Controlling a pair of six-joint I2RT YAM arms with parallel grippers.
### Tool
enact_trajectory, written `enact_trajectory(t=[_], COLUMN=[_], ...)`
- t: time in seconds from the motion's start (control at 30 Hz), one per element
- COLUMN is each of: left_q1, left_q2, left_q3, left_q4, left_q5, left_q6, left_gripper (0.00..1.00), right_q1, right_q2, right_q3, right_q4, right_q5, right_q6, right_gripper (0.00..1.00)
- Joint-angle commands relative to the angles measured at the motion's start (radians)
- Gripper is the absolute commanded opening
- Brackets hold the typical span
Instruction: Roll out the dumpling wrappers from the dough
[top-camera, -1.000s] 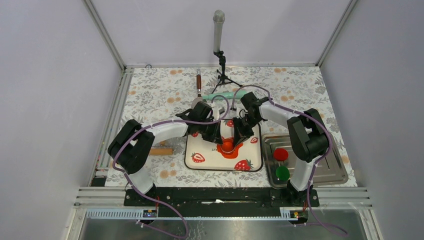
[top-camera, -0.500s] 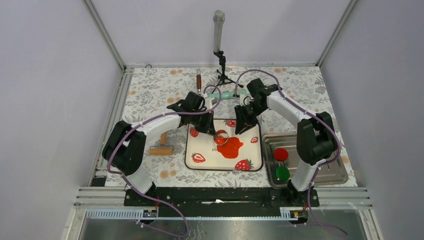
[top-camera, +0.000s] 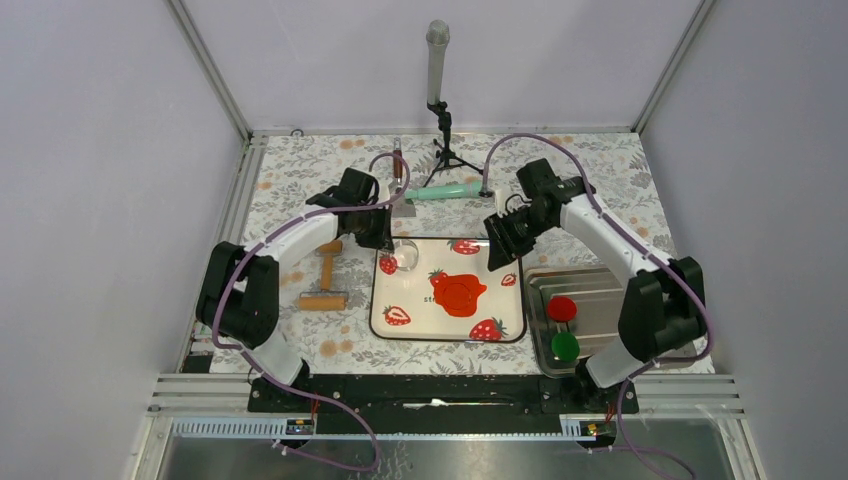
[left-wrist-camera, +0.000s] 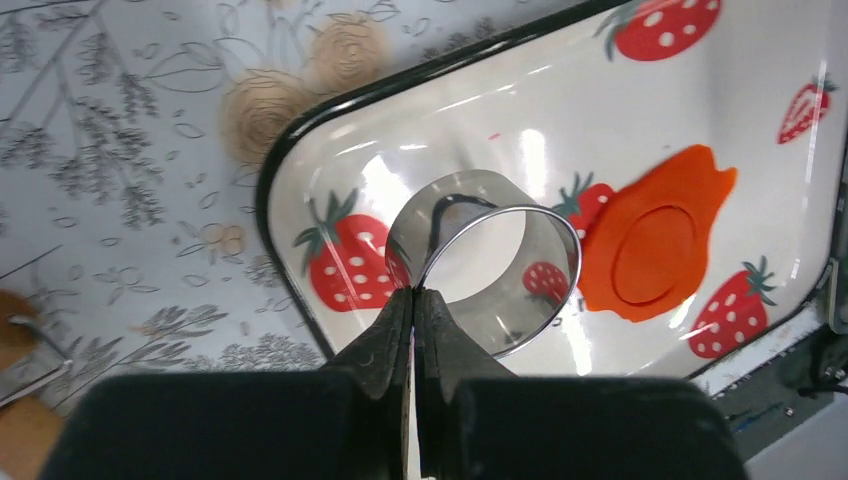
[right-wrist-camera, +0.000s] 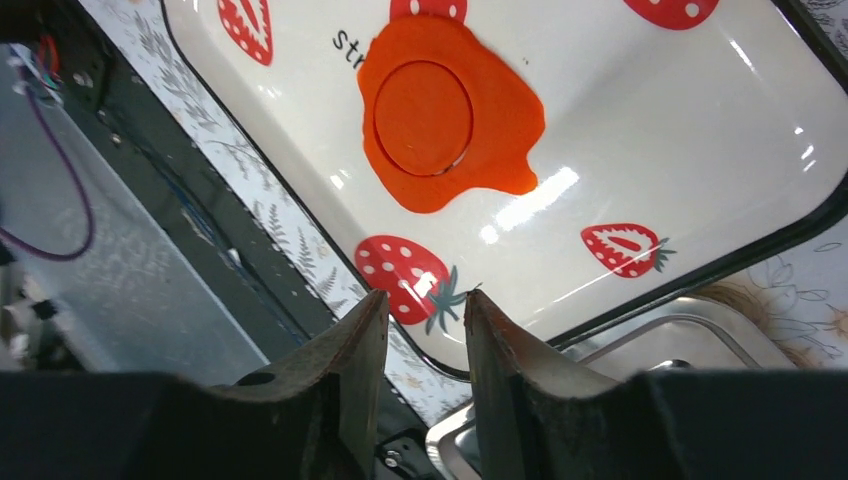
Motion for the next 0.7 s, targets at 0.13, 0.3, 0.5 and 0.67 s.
enact_trajectory(t=[0.13, 0.3, 0.5, 0.67], left_q1=[0.017, 0.021, 0.026, 0.02], left_q2=[0.013, 0.003, -0.067, -0.221], left_q3=[0.035, 0.048, 0.062, -0.094], left_q4=[0.02, 0.021, 0.035, 0.146], left_q5=[-0.089, -0.076, -0.036, 0.061], left_q6=[0.054, 0.074, 0.084, 0.048], left_gripper=[0.01, 0.24, 0.47, 0.49], right_q1=[0.003, 0.003, 0.005, 0.024], right_q2=[-0.013, 0.032, 0.046, -0.129], right_q3=[-0.05, -0.013, 0.017, -0.153], right_q4=[0.092, 0.102, 0.064, 0.211], right_q5=[0.036, 0.018, -0.018, -0.049], right_q6=[-0.046, -0.02, -0.138, -0.281], right_gripper=[0.44, 0.44, 0.48, 0.63])
